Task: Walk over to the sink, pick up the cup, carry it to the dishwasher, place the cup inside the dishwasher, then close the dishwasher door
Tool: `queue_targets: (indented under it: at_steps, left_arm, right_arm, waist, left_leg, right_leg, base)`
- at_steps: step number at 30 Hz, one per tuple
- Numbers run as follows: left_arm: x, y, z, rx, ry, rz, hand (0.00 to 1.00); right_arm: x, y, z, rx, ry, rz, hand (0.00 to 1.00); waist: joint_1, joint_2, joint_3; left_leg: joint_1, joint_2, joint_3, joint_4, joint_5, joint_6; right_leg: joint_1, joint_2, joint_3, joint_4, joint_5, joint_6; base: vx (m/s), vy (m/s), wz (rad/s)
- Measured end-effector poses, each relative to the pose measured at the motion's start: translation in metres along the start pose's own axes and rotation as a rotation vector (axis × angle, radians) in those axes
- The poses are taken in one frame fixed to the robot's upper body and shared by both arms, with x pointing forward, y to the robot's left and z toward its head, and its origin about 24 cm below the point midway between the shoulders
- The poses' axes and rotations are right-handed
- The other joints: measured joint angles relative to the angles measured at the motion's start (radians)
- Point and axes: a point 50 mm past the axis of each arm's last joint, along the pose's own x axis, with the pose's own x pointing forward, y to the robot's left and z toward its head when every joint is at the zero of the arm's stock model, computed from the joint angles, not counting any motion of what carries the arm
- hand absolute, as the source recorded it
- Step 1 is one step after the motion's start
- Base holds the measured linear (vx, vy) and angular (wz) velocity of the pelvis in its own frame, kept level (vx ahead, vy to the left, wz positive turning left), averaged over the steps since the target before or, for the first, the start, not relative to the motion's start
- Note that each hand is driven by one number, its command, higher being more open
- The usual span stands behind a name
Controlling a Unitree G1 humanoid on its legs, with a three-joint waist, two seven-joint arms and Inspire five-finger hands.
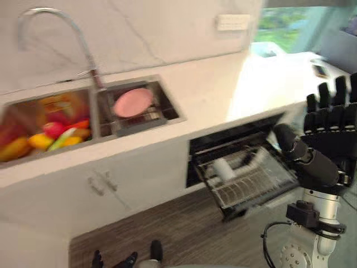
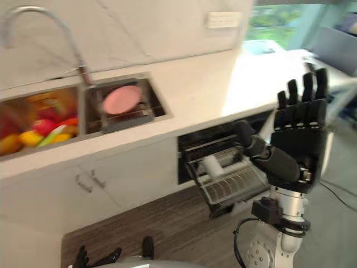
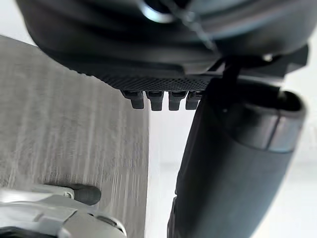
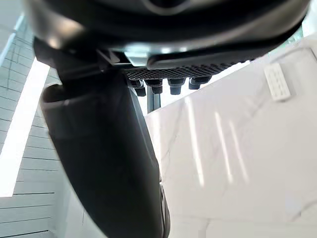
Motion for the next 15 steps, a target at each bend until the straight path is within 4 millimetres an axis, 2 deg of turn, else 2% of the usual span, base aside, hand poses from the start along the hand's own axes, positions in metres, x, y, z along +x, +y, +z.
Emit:
queue_targets:
  at_steps: [1,2,3,4,5,6,7,9,10,11,12,13,14,15]
  left_arm:
    - [0.0,-0.002,-0.003,-0.009,0.02,0.0,1.0]
    - [-0.001,-0.003,-0.007,-0.014,0.041,0.001,1.0]
    - [-0.002,-0.001,-0.013,-0.013,0.075,0.01,1.0]
    - [-0.002,0.0,-0.017,0.014,0.095,0.002,1.0]
    - [-0.002,-0.001,-0.018,0.033,0.104,-0.009,1.0]
    - [0.0,-0.002,-0.019,0.074,0.116,-0.04,1.0]
    - [0.002,-0.003,-0.018,0.093,0.117,-0.059,1.0]
    - [0.006,-0.006,-0.016,0.119,0.117,-0.087,1.0]
    - [0.01,-0.007,-0.011,0.131,0.107,-0.102,1.0]
    - [0.014,-0.012,-0.005,0.144,0.095,-0.124,1.0]
    - [0.015,-0.013,-0.003,0.149,0.09,-0.13,1.0]
    - [0.019,-0.004,0.002,0.173,0.069,-0.124,1.0]
    - [0.019,0.005,0.004,0.175,0.048,-0.101,1.0]
    - [0.019,0.009,0.003,0.177,0.061,-0.08,1.0]
  right_arm:
    - [0.004,-0.003,0.003,-0.025,-0.014,-0.008,1.0]
    - [0.007,-0.005,0.004,-0.035,-0.023,-0.012,1.0]
    - [0.011,-0.005,0.004,-0.032,-0.042,-0.019,1.0]
    - [0.017,-0.005,0.004,-0.023,-0.07,-0.023,1.0]
    - [0.019,-0.005,0.003,-0.022,-0.08,-0.028,1.0]
    - [0.022,-0.01,-0.003,-0.024,-0.079,-0.071,1.0]
    - [0.023,-0.013,-0.007,-0.031,-0.071,-0.093,1.0]
    - [0.023,-0.014,-0.013,-0.043,-0.052,-0.112,1.0]
    - [0.021,-0.012,-0.015,-0.041,-0.043,-0.113,1.0]
    - [0.021,-0.011,-0.016,-0.057,-0.038,-0.107,1.0]
    - [0.02,-0.011,-0.017,-0.069,-0.031,-0.107,1.0]
    - [0.014,-0.01,-0.019,-0.075,-0.012,-0.12,1.0]
    - [0.014,-0.009,-0.016,-0.082,-0.021,-0.106,1.0]
    - [0.01,-0.011,-0.018,-0.083,-0.014,-0.112,1.0]
  waist:
    - [0.013,0.012,0.0]
    - [0.023,0.018,0.0]
    - [0.031,0.018,0.0]
    - [0.028,0.02,0.004]
    - [0.024,0.026,0.006]
    - [0.022,0.03,0.01]
    - [0.022,0.039,0.021]
    - [0.022,0.04,0.049]
    - [0.019,0.04,0.064]
    - [0.007,0.046,0.077]
    - [-0.004,0.045,0.079]
    - [-0.021,-0.012,0.075]
    - [-0.005,-0.018,0.085]
    - [-0.006,-0.029,0.088]
  left_leg:
    - [-0.023,-0.015,-0.005,0.043,0.002,0.002]
    - [-0.03,-0.031,-0.015,0.054,-0.004,0.024]
    - [-0.03,-0.069,-0.034,0.041,-0.015,0.039]
    - [-0.03,-0.102,-0.056,0.017,-0.016,0.039]
    - [-0.028,-0.109,-0.062,0.005,-0.016,0.039]
    - [-0.022,-0.121,-0.083,-0.009,-0.021,0.032]
    - [-0.011,-0.121,-0.094,-0.012,-0.02,0.037]
    - [0.03,-0.122,-0.108,-0.038,-0.025,0.043]
    - [0.053,-0.118,-0.115,-0.067,-0.026,0.042]
    - [0.064,-0.112,-0.136,-0.073,-0.04,0.034]
    - [0.068,-0.112,-0.142,-0.073,-0.068,0.013]
    - [0.061,-0.142,-0.132,0.01,-0.132,-0.006]
    - [0.065,-0.129,-0.214,0.127,-0.158,0.123]
    - [0.088,-0.143,-0.201,0.122,-0.158,0.13]
  right_leg:
    - [0.018,-0.013,-0.034,0.006,-0.008,0.012]
    - [0.026,-0.022,-0.05,0.013,-0.013,0.013]
    - [0.031,-0.046,-0.069,0.033,-0.026,-0.013]
    - [0.013,-0.076,-0.081,0.09,-0.035,-0.041]
    - [-0.004,-0.093,-0.08,0.14,-0.031,-0.05]
    - [-0.065,-0.143,-0.027,0.285,-0.01,-0.083]
    - [-0.096,-0.156,0.022,0.377,0.006,-0.108]
    - [-0.148,-0.168,0.115,0.507,0.057,-0.165]
    - [-0.222,-0.143,0.22,0.628,0.042,-0.146]
    - [-0.286,-0.075,0.312,0.701,0.005,-0.112]
    - [-0.308,-0.038,0.343,0.705,-0.009,-0.108]
    - [-0.351,-0.036,0.384,0.66,-0.029,-0.115]
    - [-0.37,-0.029,0.393,0.621,-0.056,-0.085]
    - [-0.36,-0.044,0.391,0.604,-0.08,-0.089]
  base:
    - [0.03,0.142,1.3]
    - [0.05,0.168,0.88]
    - [0.08,0.189,0.81]
    - [0.08,0.199,0.79]
    - [0.09,0.269,0.78]
    - [0.08,0.225,0.56]
    - [0.08,0.218,0.44]
    - [0.08,0.143,0.15]
    - [0.11,0.135,0.25]
    - [0.08,0.078,0.33]
    - [0.12,0.051,0.49]
    - [0.22,-0.02,0.09]
    - [0.25,-0.057,-0.05]
    - [0.29,-0.083,-0.34]
